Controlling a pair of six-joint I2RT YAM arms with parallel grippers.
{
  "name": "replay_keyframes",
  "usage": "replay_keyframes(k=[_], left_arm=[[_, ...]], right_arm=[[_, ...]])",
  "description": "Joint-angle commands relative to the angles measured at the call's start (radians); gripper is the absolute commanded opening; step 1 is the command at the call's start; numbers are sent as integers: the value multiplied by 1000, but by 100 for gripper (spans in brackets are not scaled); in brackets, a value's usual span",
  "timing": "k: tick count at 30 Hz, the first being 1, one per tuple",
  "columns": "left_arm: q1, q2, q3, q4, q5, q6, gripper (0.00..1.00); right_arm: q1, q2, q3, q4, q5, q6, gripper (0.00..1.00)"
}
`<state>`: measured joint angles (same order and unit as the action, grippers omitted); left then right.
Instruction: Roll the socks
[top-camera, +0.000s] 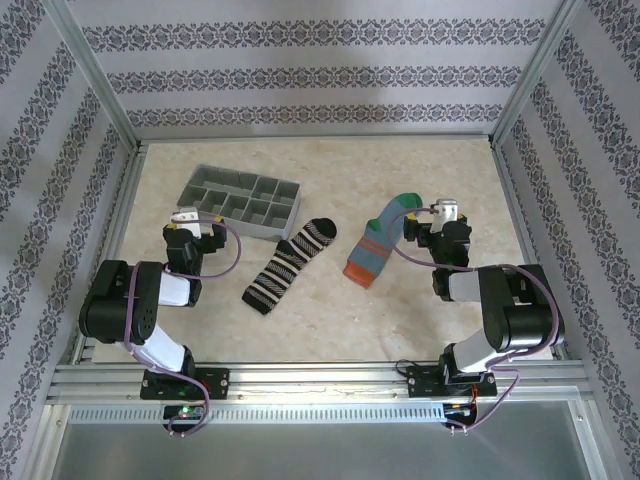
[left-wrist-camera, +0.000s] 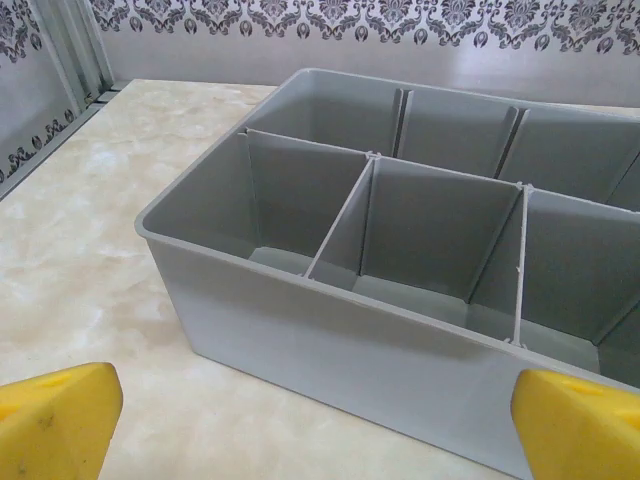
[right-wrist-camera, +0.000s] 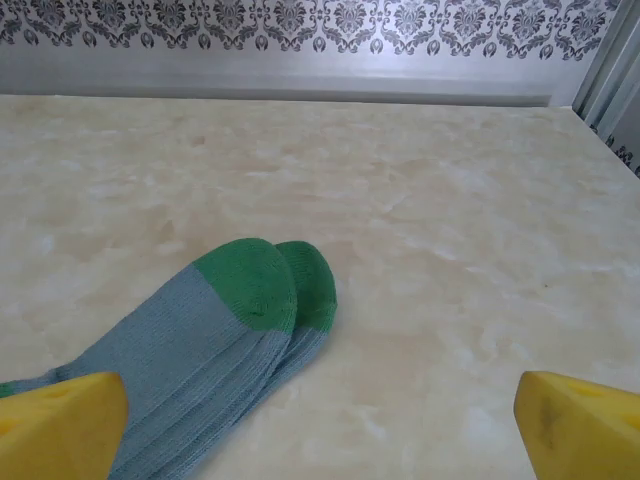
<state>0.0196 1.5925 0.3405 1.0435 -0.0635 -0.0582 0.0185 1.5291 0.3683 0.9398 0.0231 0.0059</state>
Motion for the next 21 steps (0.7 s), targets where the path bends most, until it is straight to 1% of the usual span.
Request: replay_keyframes(k=[1,18,21], left_arm=[[-9,-5,-11,7,-9,14,99],[-9,-5,8,-28,-15,12,99],[-9,-6,-3,-8,-11,12,99]], right_arm=[[-9,9,1,34,-21,25,98],[-9,9,3,34,-21,25,98],[-9,7,-3,41,-29,23,98]])
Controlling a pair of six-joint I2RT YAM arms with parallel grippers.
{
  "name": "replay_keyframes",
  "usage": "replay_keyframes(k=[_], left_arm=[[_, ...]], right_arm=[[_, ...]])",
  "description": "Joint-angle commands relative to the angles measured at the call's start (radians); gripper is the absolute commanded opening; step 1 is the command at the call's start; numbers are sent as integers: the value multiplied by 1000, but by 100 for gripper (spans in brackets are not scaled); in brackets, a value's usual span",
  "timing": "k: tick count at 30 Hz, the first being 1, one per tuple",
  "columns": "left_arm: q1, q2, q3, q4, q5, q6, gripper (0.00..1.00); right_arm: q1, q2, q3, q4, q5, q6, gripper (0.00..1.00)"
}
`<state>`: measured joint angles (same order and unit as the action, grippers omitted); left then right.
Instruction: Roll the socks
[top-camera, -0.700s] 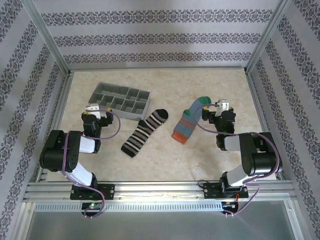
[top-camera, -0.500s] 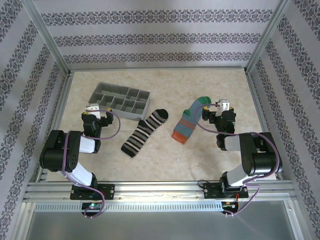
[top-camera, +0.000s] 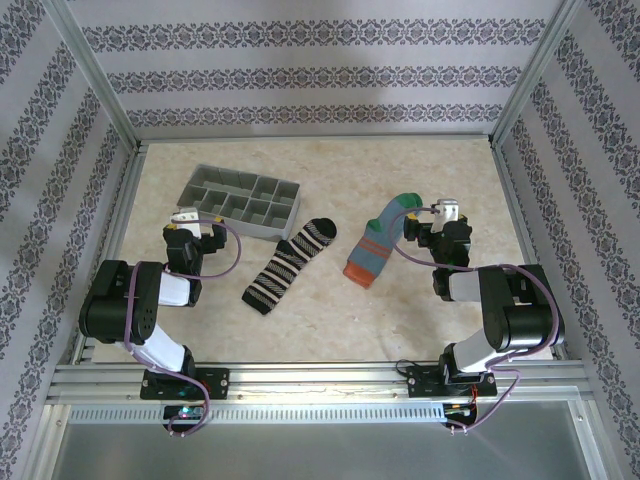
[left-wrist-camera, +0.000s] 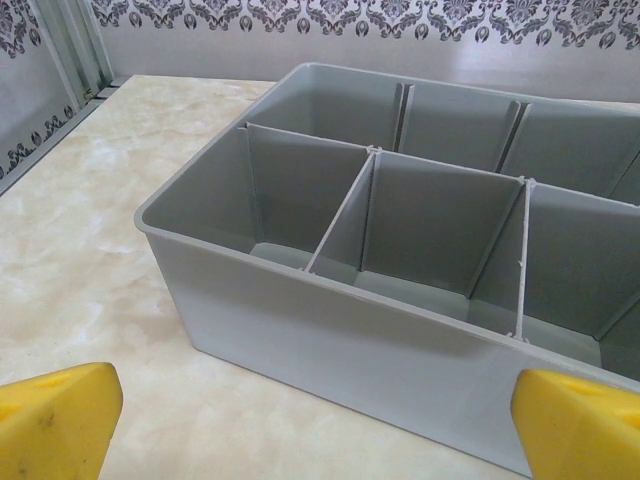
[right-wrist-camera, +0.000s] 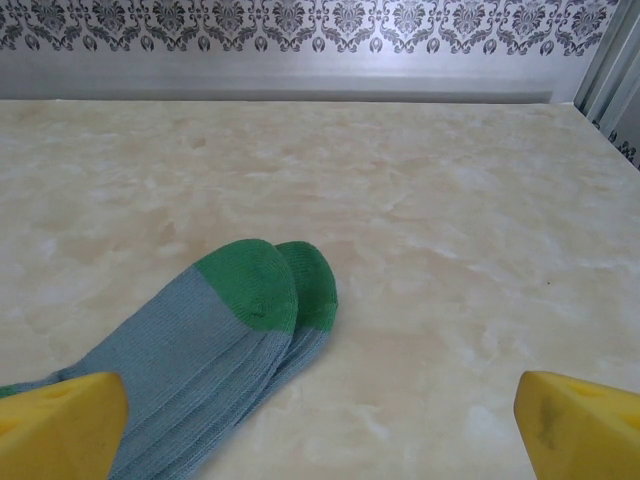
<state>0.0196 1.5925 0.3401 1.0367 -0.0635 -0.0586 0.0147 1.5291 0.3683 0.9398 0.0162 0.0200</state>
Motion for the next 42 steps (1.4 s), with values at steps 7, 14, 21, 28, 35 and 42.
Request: replay_keyframes(k=[7,14,21,28,35,42], left_arm=[[-79,-212,-17,-137,-179,56,99],[-108,-433,456,-1167,-223,-594,99],[-129,-324,561,-1409,241,-786,79],[-269,-345,378,-1545,369,-843,28],[-363,-237,245,-1359,433,-966,19],[-511,-195,221,-1274,441,-1116,16]], right_arm=[[223,-345,91,-319,336,-129,98],[190,-519,489,-1139,187,567,98],[368,-482,556,-1271,61,357,90],[832,-448,388,-1146,72,65,72],[1008,-275,322,-969,20,-64,70],[1076,-136,333,-919,12,-180,70]])
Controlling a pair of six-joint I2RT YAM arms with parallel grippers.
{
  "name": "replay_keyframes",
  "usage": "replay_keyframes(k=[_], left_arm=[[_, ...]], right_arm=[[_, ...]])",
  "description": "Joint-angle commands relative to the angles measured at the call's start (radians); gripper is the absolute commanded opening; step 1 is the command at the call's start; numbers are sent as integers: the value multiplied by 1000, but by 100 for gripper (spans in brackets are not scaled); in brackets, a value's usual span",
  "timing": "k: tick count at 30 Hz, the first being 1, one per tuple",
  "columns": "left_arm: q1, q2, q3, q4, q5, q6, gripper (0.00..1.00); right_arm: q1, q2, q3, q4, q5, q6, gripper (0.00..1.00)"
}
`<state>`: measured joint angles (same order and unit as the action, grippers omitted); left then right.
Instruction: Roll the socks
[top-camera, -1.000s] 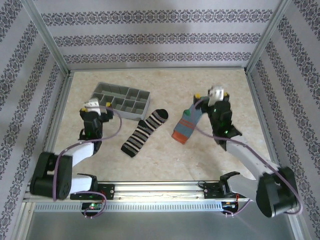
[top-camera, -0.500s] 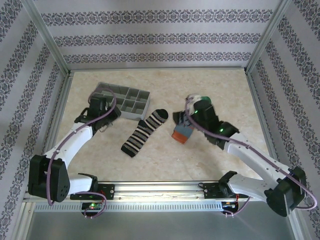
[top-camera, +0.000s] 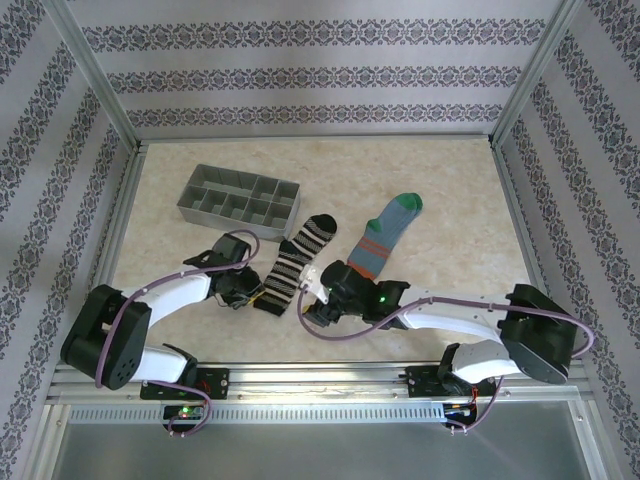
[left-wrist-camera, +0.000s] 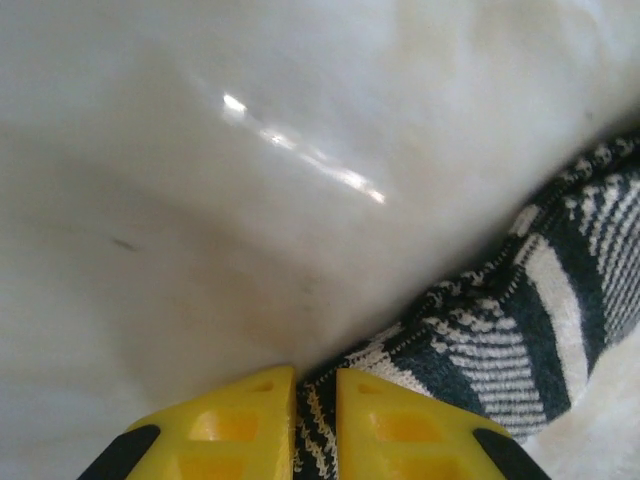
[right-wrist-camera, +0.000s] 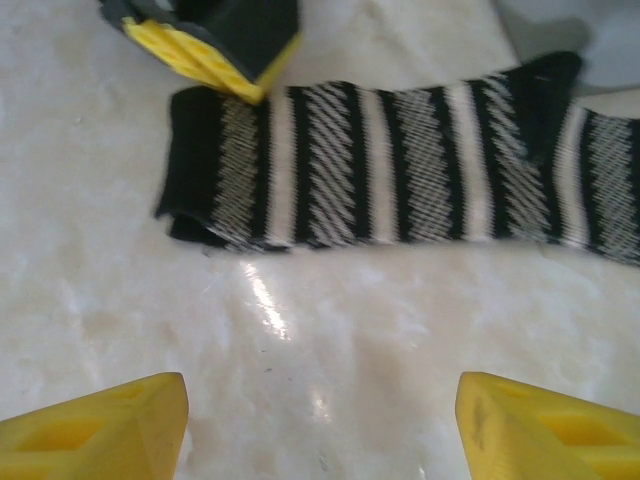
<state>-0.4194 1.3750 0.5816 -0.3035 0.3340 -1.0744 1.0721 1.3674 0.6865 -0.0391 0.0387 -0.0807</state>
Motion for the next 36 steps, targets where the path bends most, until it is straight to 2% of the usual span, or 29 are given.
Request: replay_keyframes(k=[1,5,9,15,19,25,32,34,36], left_arm=[[-86,19,-16,59,42,-114,16],[-99,-26,-43,128,74,-185,16],[-70,-86,10,-30,22,-129,19],[32,-173,25,-133,25,-75,24],[83,-196,24,-152,54,-54,24],[112,-213,35,-171,72,-43,24],[138,-231,42,-206,88,-18,24],[146,-239,37,-210,95,-14,24],[154,-248,32,-216,106,-6,24]], right_arm=[[25,39,15,66,-11,-96,70],[76,104,38,69,5,-186,69],[103,181,81,78,66,-262,67],[113,287,141,90,125,-346,63],[116,360,184,67,133,-351,53],[123,409,206,71,148,-326,41],[122,437,248,25,147,-282,8],[121,424,249,5,128,-258,1],[118,406,259,-37,92,-220,0]])
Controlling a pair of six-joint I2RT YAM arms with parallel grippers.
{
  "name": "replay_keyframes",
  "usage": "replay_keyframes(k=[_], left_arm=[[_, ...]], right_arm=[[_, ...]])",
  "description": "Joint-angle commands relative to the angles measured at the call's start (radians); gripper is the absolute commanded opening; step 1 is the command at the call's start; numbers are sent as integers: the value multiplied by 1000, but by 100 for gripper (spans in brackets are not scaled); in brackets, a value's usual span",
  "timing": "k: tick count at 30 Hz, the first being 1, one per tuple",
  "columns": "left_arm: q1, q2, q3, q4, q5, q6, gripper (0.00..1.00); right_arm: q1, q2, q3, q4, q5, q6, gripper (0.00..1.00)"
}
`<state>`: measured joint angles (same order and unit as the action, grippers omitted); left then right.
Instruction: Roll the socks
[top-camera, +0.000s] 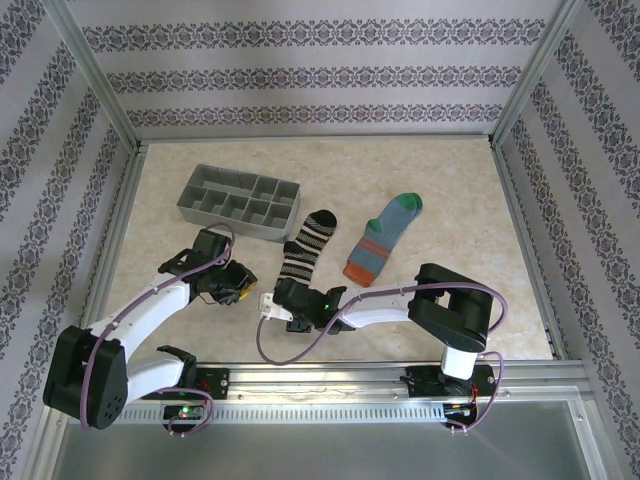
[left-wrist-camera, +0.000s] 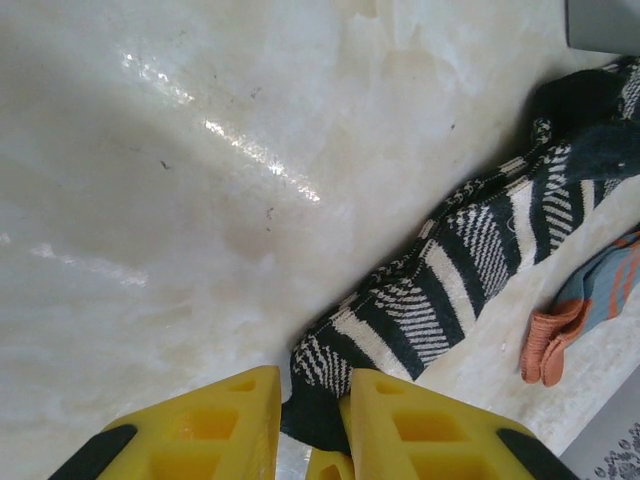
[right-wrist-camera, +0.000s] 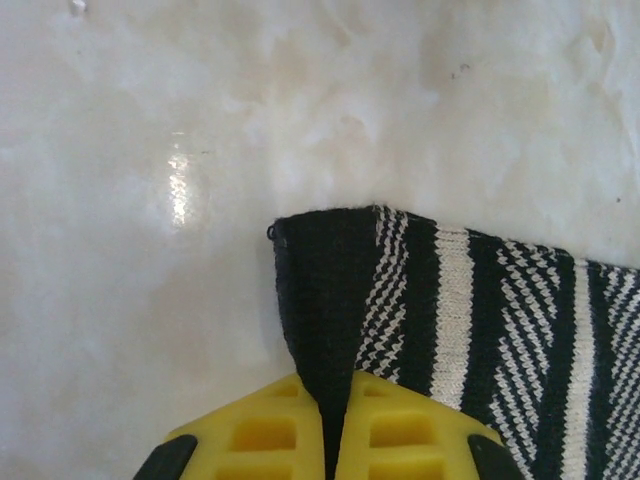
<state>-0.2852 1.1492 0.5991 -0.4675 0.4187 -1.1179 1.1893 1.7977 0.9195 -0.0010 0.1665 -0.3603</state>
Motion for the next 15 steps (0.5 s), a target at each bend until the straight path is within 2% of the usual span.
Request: replay_keyframes(k=[1,4,8,15], left_arm=[[23,-26,12,-55,25,39,24],[30,-34,10,-62,41,49,25],[32,-34,4,-63,65,50,26],[30,-39,-26,-36,135,22,27]], right_arm=[[-1,-34,33,-98,-55,79,0],[-29,-78,41,-142,-172,156,0],[-102,-92,75,-206,-391,277,0],[-239,1,153,-278,-652,389,0]])
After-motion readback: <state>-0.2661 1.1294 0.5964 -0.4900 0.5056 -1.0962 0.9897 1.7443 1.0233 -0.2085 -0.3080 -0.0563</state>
